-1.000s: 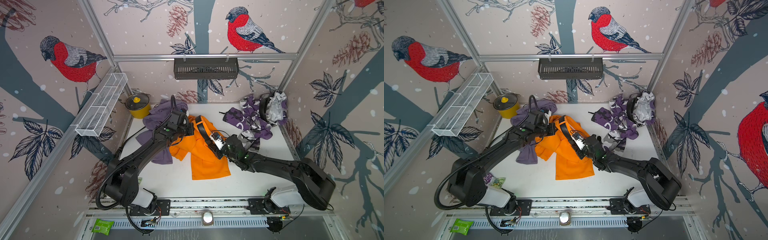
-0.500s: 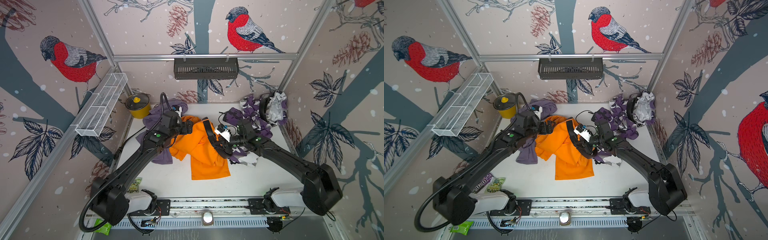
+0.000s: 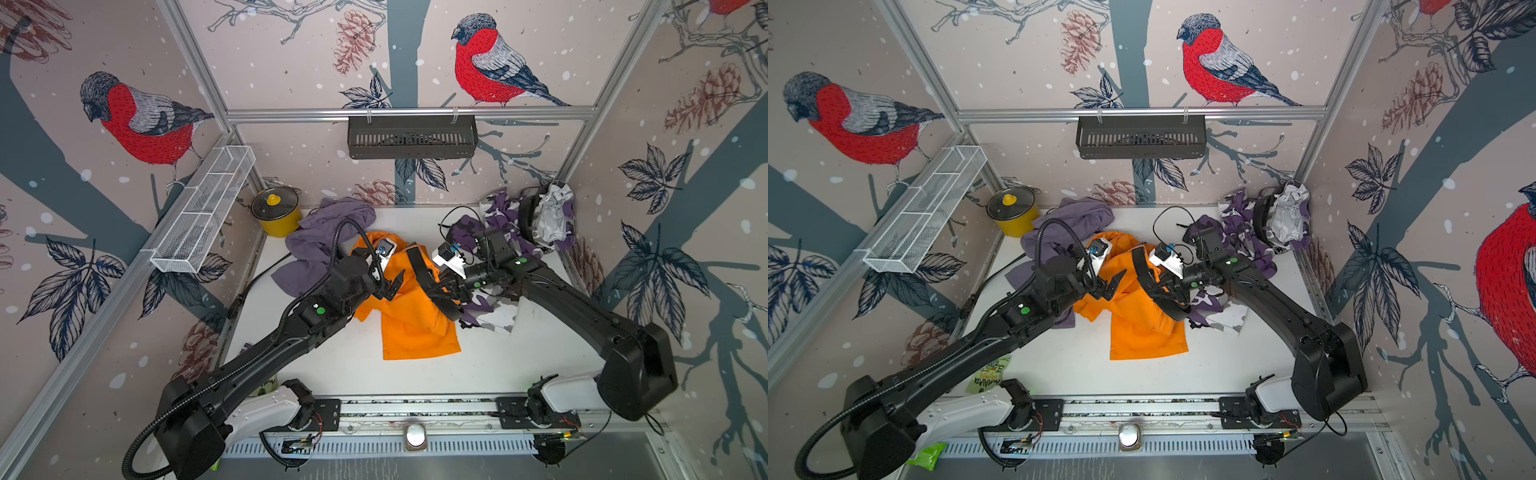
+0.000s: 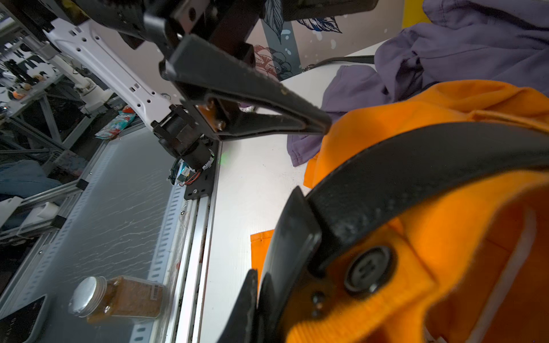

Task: Remove the belt from the trousers

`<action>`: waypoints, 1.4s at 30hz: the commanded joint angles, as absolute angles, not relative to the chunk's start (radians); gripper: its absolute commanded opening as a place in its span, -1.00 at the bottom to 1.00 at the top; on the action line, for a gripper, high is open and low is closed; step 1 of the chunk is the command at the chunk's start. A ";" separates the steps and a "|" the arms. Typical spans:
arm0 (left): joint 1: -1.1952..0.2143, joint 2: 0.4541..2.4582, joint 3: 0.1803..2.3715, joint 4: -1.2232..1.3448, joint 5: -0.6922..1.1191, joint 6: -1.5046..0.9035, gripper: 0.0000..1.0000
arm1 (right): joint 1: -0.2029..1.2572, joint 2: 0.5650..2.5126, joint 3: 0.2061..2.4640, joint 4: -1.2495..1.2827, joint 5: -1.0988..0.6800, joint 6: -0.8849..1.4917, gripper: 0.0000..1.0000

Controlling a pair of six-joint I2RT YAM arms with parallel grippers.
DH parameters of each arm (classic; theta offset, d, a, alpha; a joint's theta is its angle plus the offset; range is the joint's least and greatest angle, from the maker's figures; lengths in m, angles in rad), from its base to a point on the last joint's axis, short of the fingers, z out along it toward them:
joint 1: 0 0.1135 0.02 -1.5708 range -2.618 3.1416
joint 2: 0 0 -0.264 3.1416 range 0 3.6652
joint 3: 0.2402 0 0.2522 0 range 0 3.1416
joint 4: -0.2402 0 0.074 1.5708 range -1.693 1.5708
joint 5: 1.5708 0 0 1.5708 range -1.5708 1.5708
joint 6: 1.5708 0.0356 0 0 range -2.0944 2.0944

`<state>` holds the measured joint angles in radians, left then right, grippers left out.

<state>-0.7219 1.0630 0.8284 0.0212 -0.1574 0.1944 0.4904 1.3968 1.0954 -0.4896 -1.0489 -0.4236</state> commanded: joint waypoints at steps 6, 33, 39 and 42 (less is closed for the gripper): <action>-0.724 1.067 0.802 0.248 -0.095 0.419 0.94 | 0.493 1.373 1.115 -0.498 -1.154 -0.444 -1.00; -0.755 1.192 0.765 0.446 0.110 0.591 0.82 | 0.511 1.391 1.123 -0.527 -1.155 -0.450 -1.00; -0.765 1.139 0.694 0.493 0.101 0.582 0.77 | 0.510 1.379 1.130 -0.534 -1.162 -0.445 -1.00; -0.765 1.128 0.670 0.555 0.107 0.580 0.75 | 0.524 1.397 1.134 -0.547 -1.184 -0.454 -1.00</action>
